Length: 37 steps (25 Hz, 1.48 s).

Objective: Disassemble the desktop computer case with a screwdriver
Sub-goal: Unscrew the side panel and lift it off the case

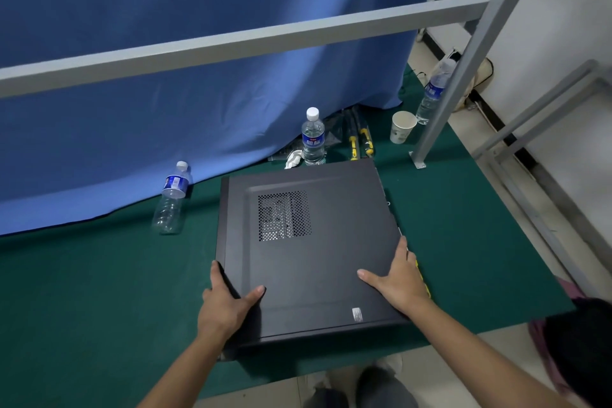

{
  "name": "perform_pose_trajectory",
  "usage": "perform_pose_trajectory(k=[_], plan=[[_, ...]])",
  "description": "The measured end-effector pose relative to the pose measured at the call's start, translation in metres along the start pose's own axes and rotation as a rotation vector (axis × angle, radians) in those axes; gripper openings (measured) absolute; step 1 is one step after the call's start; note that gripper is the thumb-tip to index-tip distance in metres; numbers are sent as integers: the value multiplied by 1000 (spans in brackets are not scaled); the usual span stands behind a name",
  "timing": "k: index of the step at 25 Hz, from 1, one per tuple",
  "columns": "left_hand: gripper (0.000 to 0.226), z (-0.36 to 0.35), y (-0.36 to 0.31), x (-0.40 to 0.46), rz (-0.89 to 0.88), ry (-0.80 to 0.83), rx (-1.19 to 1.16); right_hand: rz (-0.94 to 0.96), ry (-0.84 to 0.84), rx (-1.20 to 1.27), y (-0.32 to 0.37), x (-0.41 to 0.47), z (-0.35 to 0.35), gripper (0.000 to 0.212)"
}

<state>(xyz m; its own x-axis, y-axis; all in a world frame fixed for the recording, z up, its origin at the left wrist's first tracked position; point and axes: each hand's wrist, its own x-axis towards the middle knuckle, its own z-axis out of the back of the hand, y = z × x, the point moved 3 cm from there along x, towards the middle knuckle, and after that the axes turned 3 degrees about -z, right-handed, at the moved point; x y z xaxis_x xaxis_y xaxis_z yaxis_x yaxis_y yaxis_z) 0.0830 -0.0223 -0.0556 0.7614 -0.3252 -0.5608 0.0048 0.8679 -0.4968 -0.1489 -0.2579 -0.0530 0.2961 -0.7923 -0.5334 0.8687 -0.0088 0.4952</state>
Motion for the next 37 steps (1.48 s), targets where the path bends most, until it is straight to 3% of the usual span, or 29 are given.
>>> perform_pose_trajectory(k=[8,13,18,23,27,33,37], plan=[[124,2,-8,8,21,47,55,-54,-16,-38,-2,-2,-1,129],[128,-1,-11,10,22,37,81,-163,-130,12,-5,-7,-2,96],[124,3,-13,20,-1,53,112,-162,-116,-27,-3,-9,-3,101],[130,5,-20,25,-42,14,26,-71,-78,77,3,11,12,104],[134,9,-61,41,-190,-70,167,61,-100,65,34,53,32,96],[143,-10,-87,63,-83,139,401,96,-14,184,72,117,33,89],[143,-10,-84,67,-70,147,422,124,-158,73,65,118,14,88]])
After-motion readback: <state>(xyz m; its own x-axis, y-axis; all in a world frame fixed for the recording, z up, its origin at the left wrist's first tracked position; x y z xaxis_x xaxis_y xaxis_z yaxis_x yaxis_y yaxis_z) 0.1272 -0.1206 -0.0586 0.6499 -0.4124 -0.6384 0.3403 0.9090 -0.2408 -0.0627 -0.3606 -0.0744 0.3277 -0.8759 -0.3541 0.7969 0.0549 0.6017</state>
